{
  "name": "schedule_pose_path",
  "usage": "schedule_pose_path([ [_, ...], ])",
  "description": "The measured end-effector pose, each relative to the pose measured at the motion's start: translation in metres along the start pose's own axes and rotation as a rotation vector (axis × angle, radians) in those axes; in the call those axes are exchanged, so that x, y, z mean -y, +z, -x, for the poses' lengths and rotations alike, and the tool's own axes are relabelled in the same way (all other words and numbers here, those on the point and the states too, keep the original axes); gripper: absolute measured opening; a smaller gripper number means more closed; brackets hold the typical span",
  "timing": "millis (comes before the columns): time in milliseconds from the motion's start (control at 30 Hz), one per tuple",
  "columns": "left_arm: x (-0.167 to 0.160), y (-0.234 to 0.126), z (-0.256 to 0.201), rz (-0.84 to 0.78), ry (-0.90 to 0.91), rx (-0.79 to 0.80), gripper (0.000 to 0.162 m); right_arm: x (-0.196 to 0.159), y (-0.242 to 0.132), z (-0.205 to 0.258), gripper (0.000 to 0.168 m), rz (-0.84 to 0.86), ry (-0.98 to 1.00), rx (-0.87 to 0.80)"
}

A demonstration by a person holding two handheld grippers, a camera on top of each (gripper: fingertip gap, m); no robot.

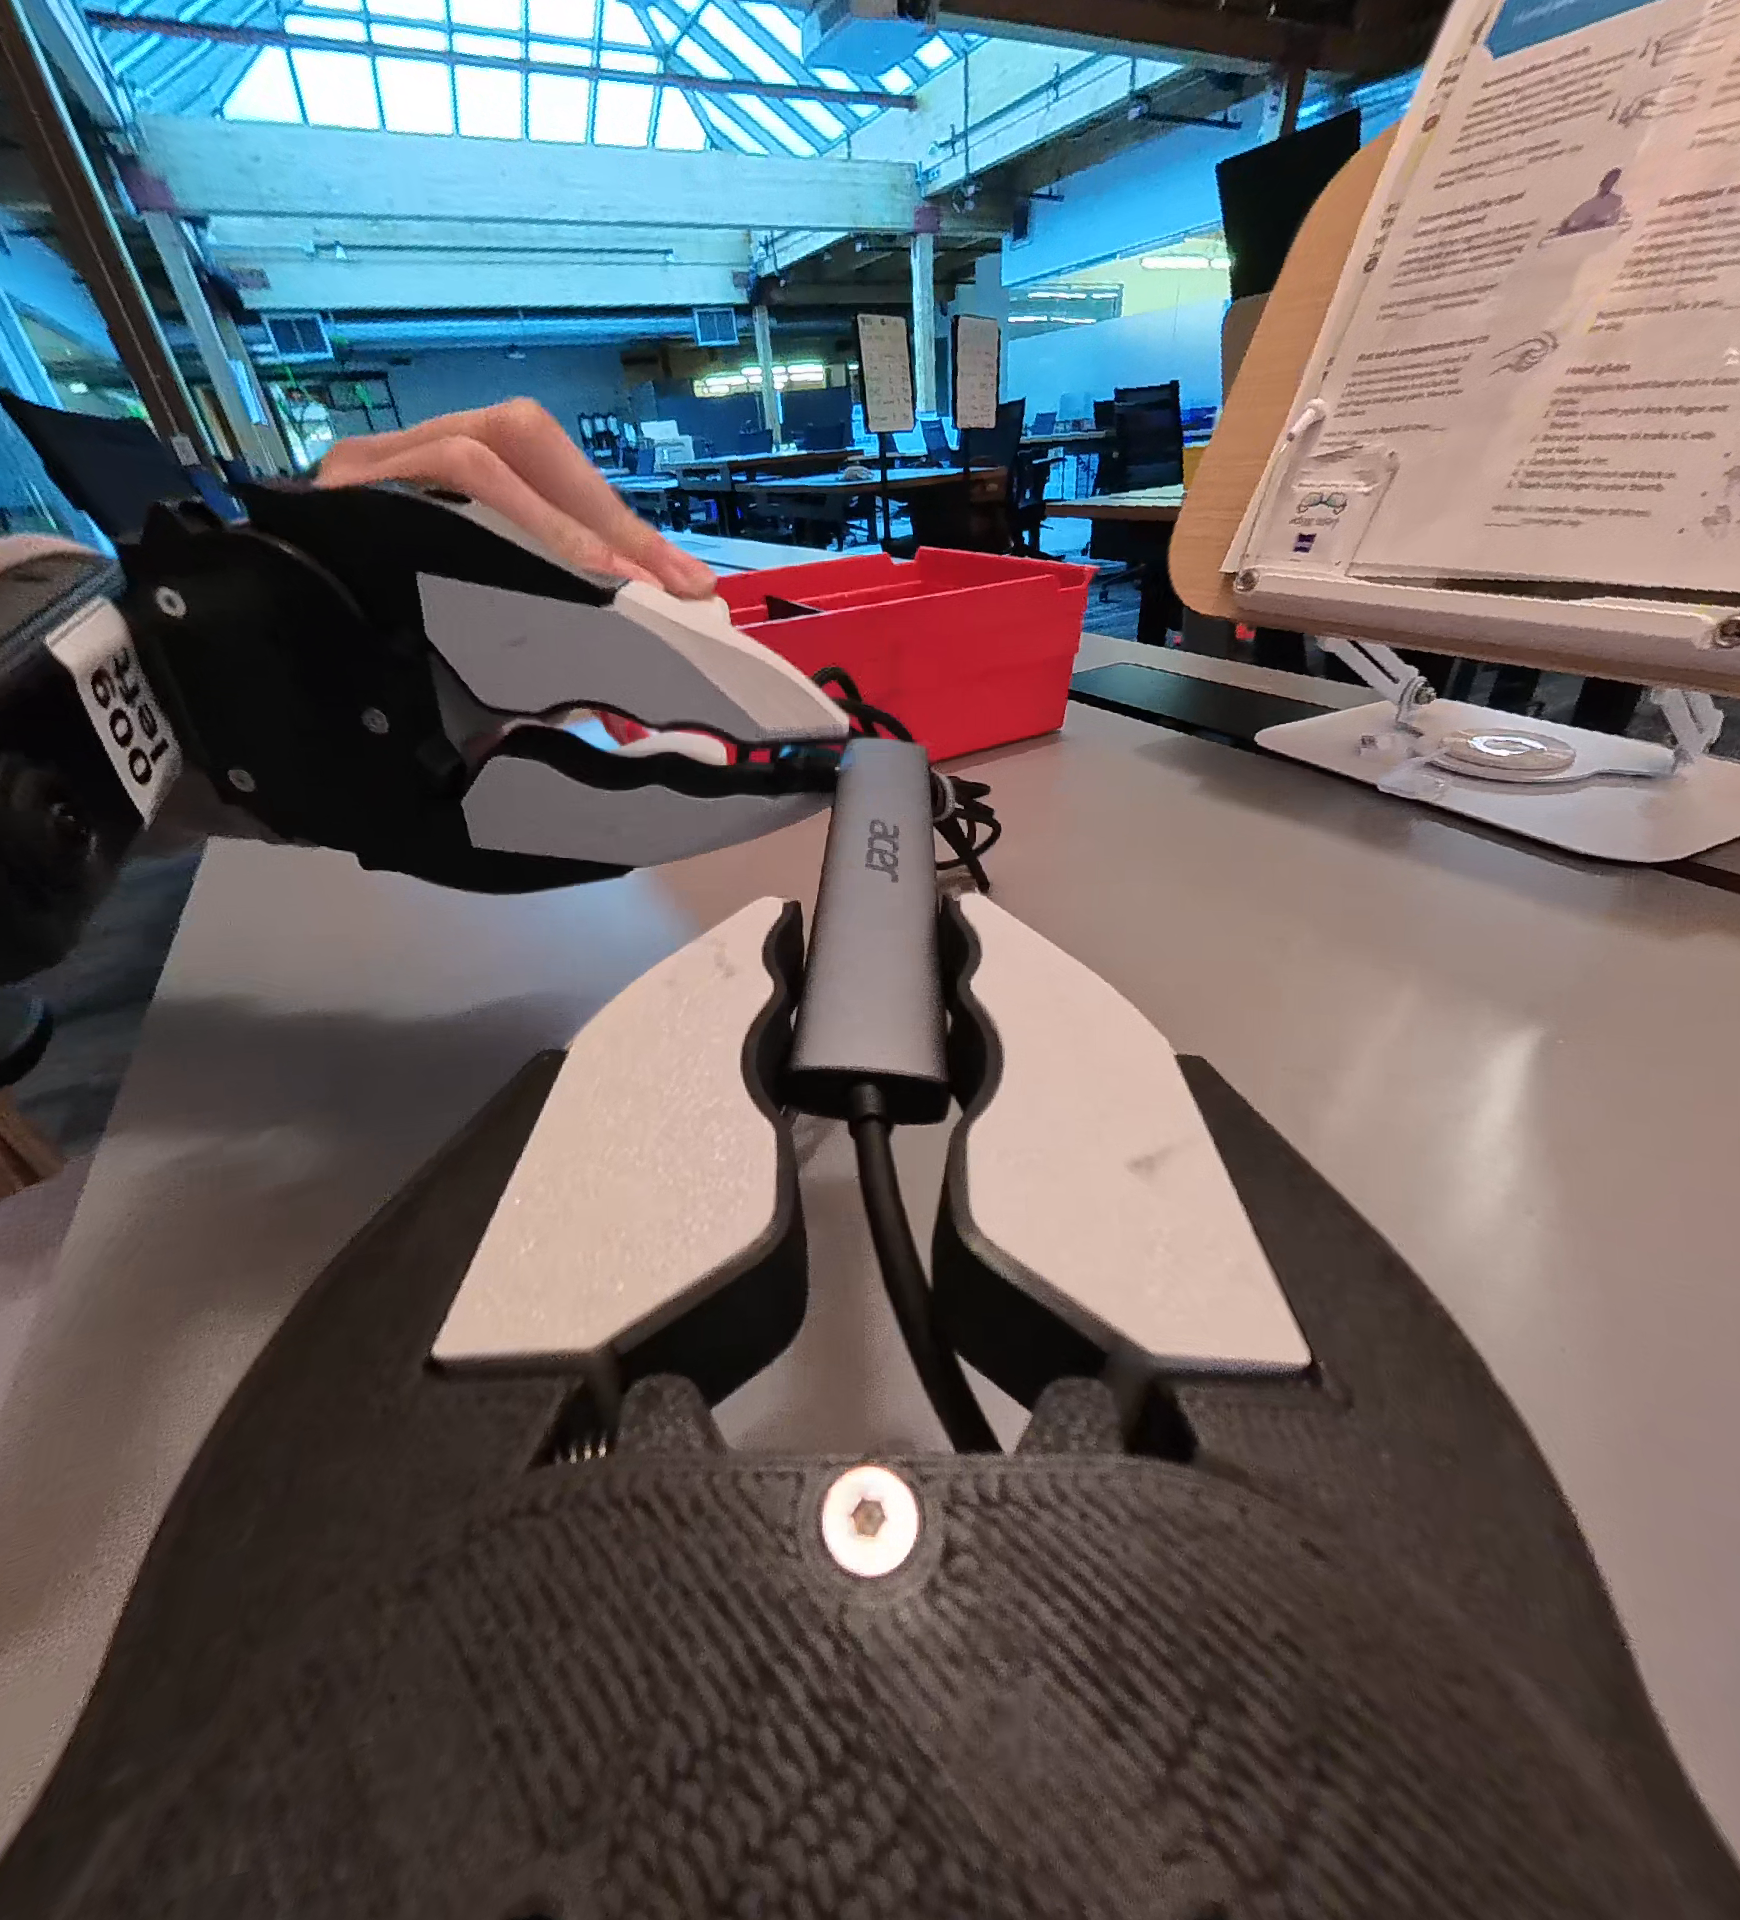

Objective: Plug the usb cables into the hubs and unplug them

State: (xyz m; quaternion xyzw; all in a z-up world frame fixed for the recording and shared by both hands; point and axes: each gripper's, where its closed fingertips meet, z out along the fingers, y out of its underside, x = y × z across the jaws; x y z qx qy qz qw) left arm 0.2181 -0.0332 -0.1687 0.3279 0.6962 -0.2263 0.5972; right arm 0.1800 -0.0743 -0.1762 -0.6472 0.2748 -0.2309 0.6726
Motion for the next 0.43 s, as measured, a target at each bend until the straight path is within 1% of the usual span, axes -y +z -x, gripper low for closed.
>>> schedule_pose_path([
  [67,-0.001,-0.007,-0.001,-0.006,-0.065,-0.002,0.016,-0.002,0.0,-0.002,0.025,0.017,-0.023,-0.021],
  [100,-0.003,-0.012,0.0,-0.008,-0.125,-0.004,0.016,-0.002,-0.001,-0.006,0.025,0.015,-0.018,-0.051],
  [167,-0.011,-0.025,0.006,-0.009,-0.289,0.0,0.016,-0.001,-0.002,-0.011,0.025,0.013,-0.005,-0.067],
  [233,-0.029,-0.039,0.015,0.017,-0.46,0.005,0.019,0.001,-0.004,-0.014,0.025,-0.004,0.01,-0.08],
  [300,-0.063,-0.053,0.024,0.085,-0.613,0.004,0.02,0.002,-0.005,-0.016,0.025,-0.014,0.026,-0.082],
  [367,-0.107,-0.069,0.029,0.162,-0.757,-0.017,0.02,0.003,-0.006,-0.017,0.025,-0.023,0.042,-0.082],
  [400,-0.132,-0.077,0.028,0.211,-0.82,-0.043,0.019,0.003,-0.006,-0.019,0.025,-0.028,0.049,-0.086],
  [433,-0.157,-0.085,0.022,0.268,-0.875,-0.1,0.018,0.004,-0.007,-0.019,0.025,-0.032,0.055,-0.086],
])
